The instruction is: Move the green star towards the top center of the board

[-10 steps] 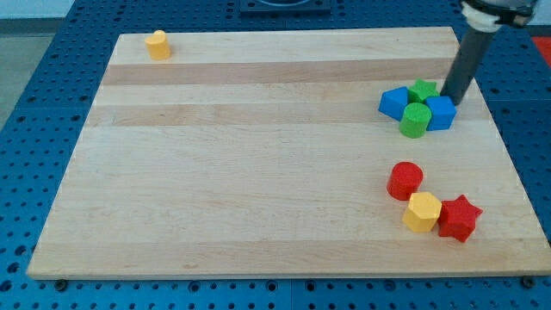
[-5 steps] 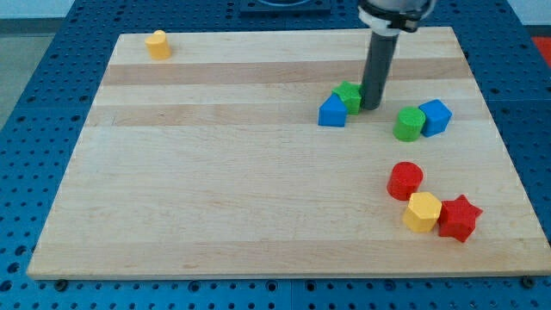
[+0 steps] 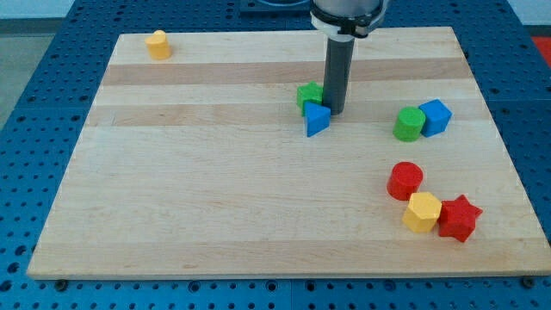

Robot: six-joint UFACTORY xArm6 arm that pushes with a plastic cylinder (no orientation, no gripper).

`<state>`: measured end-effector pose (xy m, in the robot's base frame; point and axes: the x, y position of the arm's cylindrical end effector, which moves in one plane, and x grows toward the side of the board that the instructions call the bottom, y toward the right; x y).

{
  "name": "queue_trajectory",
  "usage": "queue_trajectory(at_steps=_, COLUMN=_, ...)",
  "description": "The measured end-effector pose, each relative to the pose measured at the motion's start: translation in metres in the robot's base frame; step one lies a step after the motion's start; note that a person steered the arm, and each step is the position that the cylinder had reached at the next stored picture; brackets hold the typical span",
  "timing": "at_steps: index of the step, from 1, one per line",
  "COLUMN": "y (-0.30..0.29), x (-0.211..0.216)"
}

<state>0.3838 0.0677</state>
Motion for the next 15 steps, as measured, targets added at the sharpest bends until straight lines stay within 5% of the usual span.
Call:
queue_trajectory(at_steps=4, y=-0.034, x=0.021)
queue_trajectory(at_steps=9, y=-0.034, x=-0.048)
queue_trajectory(at_steps=15, y=-0.034, x=-0.079)
